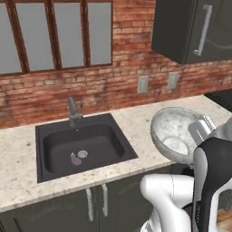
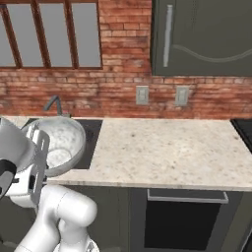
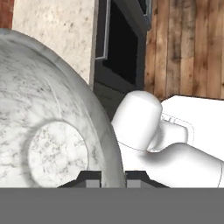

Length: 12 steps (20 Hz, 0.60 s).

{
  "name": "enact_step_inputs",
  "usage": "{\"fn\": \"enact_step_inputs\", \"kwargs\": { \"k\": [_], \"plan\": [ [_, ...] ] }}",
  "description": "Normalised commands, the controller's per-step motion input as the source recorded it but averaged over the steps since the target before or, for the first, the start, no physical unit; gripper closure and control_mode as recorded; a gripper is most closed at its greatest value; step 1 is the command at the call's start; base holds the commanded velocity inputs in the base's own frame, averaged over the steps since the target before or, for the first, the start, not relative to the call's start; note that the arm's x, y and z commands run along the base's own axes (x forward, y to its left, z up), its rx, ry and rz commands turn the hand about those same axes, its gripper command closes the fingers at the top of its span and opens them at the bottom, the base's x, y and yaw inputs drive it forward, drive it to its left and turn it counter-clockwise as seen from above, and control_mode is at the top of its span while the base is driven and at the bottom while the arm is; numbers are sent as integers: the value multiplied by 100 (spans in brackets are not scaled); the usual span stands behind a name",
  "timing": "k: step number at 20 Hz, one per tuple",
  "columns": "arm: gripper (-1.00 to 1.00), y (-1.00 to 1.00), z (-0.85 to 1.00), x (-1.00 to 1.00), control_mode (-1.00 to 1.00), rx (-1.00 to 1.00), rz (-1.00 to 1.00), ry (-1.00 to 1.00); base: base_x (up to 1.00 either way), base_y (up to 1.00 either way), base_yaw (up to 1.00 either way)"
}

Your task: Clear the mugs and bowl far away from the sink.

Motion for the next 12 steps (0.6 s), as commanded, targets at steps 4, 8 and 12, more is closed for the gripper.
{"fn": "enact_step_inputs", "kwargs": {
  "k": [4, 8, 12],
  "plan": [
    [100, 0, 0, 0, 100, 0, 0, 0, -45, 98, 59],
    [100, 0, 0, 0, 100, 0, 0, 0, -25, 100, 63],
    [100, 0, 0, 0, 100, 0, 0, 0, -17, 100, 64]
  ]
}}
